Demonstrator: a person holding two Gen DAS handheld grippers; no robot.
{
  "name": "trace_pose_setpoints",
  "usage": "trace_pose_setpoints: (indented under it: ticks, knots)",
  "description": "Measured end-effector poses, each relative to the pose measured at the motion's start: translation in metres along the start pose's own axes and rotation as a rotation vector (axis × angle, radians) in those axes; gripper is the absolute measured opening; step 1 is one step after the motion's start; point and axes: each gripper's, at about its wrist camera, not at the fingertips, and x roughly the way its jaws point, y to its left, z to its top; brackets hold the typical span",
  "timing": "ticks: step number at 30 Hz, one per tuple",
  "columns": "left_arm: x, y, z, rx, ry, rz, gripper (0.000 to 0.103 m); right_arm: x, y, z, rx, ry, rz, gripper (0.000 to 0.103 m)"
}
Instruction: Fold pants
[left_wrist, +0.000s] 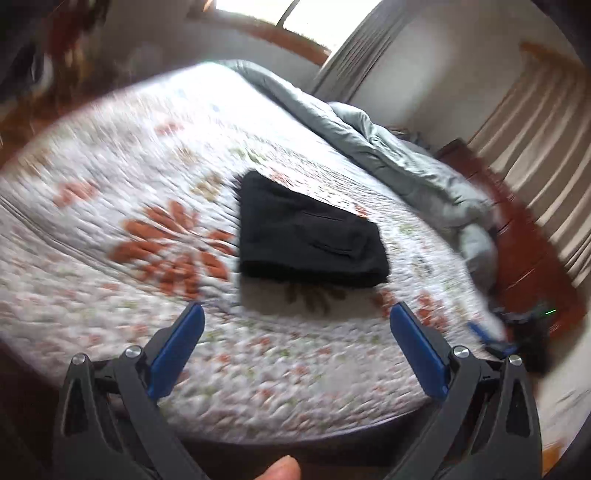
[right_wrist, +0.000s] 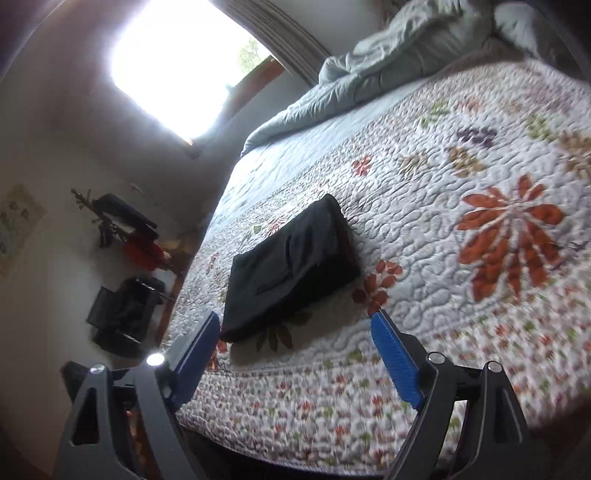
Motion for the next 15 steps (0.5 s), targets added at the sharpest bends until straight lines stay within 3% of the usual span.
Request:
trace_pose_setpoints:
  ticks: [3, 6, 11, 15]
  knots:
    - [-0.036, -0.022, -0.019, 0.084, -0.051, 0.112, 0.1, -0.031, 0.019, -0.022, -0.069, -0.041, -0.058, 0.09]
    - [-0.064, -0.046, -0.035, 0.159, -0.088, 0.179, 0.1, -0.061, 0.042, -0.043, -0.144, -0.095, -0.129, 0.091]
    - [-0.098, -0.075, -0.057, 0.199, -0.111, 0.197, 0.1, -0.1, 0.092, -0.076, -0.309, -0.166, -0.218, 0.095]
    - [-0.121, -0.091, -0.074, 0.223, -0.136, 0.234, 0.1, -0.115, 0.13, -0.101, -0.428, -0.165, -0.252, 0.096]
